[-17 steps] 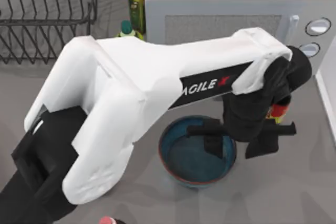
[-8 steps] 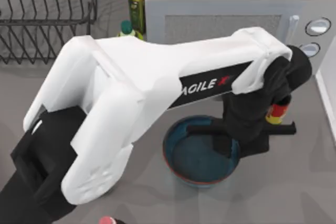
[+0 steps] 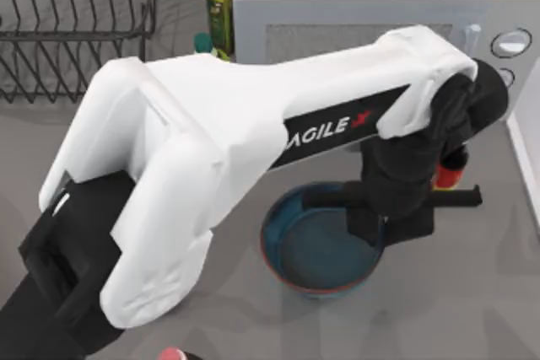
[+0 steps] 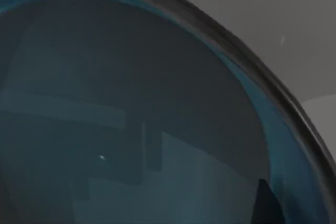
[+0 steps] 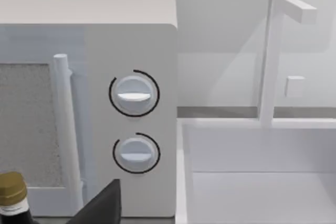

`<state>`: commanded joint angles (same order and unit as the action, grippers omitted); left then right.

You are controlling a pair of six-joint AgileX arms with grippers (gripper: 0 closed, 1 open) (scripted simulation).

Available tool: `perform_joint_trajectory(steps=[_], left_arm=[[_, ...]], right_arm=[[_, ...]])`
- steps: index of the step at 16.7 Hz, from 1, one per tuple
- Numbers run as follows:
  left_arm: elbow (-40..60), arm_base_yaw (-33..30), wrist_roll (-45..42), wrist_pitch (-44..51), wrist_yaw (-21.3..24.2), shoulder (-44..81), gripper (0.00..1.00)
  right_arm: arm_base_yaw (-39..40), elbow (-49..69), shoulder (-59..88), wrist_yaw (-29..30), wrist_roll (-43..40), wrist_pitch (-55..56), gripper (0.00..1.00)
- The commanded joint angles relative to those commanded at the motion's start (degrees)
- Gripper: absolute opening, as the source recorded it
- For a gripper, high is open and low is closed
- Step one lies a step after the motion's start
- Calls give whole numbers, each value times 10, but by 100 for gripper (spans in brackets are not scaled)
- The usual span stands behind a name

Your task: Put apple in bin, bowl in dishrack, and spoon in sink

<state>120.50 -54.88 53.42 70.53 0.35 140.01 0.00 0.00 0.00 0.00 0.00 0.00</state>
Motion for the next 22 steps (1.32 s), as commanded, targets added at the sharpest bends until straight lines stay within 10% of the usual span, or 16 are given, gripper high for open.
perform_joint_trajectory(steps=[9, 22], left_arm=[[210, -2, -2, 198, 0, 11, 0], [30, 138, -111, 57, 26, -184, 0]], right_arm=[[0, 0, 0, 0, 0, 0, 100], [0, 0, 0, 0, 0, 0, 100]])
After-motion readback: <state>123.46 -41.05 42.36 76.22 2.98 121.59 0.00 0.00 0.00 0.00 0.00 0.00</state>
